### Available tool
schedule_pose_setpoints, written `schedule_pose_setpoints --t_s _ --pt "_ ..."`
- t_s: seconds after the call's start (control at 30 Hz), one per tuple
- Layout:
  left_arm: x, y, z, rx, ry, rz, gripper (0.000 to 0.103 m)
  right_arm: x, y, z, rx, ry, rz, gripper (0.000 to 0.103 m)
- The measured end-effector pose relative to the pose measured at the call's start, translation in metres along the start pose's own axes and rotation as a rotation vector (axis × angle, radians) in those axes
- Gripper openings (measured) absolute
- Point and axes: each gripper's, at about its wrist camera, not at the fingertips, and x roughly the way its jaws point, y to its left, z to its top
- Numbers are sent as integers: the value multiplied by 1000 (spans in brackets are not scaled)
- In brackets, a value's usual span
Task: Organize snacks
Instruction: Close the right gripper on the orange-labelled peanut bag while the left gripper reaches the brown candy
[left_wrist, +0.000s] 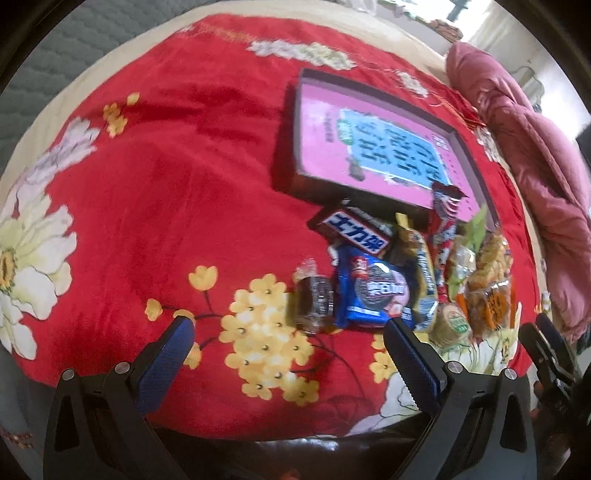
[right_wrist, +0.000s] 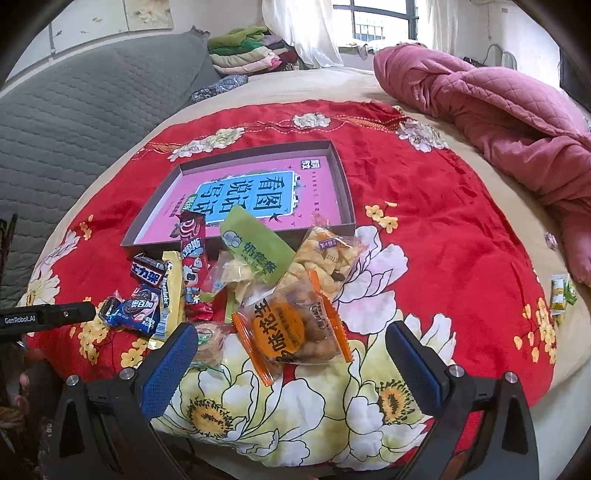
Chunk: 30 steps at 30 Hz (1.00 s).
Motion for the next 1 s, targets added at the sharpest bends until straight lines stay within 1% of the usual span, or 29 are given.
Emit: schedule_pose_setpoints --t_s 0.1,0.3,0.33,0.4,0.43,0.5,0.57,0.67,0.77,0.83,0.9,0.93,0.97,1.0 --pt "7 6 3 -24 15 -15 102 6 -4 0 18 18 13 102" --pt "23 3 8 -30 50 -72 101 15 -6 -1 31 49 29 102" --pt "25 3 9 -32 52 -79 99 16 -7 -2 32 53 28 102" --pt "28 2 10 -34 54 -91 89 19 -8 -2 34 64 30 102" --pt "28 2 11 -33 53 -95 86 21 -8 -2 35 68 30 102" --pt "29 1 13 -30 51 -100 76 25 -8 -2 38 80 38 102" --pt "30 1 14 -24 51 -104 71 29 -8 -2 37 94 41 101" --pt "33 1 16 -21 52 -116 66 36 -6 -3 24 115 45 97" --pt "35 -3 16 -8 49 -116 63 44 -2 -3 4 131 43 94" --pt "36 -5 16 3 45 -117 59 51 0 -3 -12 142 34 86" --pt "37 -6 16 7 42 -124 54 57 3 -4 -25 154 20 81" --pt "38 -6 16 8 43 -126 53 60 3 -5 -30 162 15 76" --pt "38 -6 16 8 42 -129 51 63 4 -5 -34 169 5 73" --pt "38 -5 15 6 41 -135 46 65 4 -6 -38 174 -6 68"
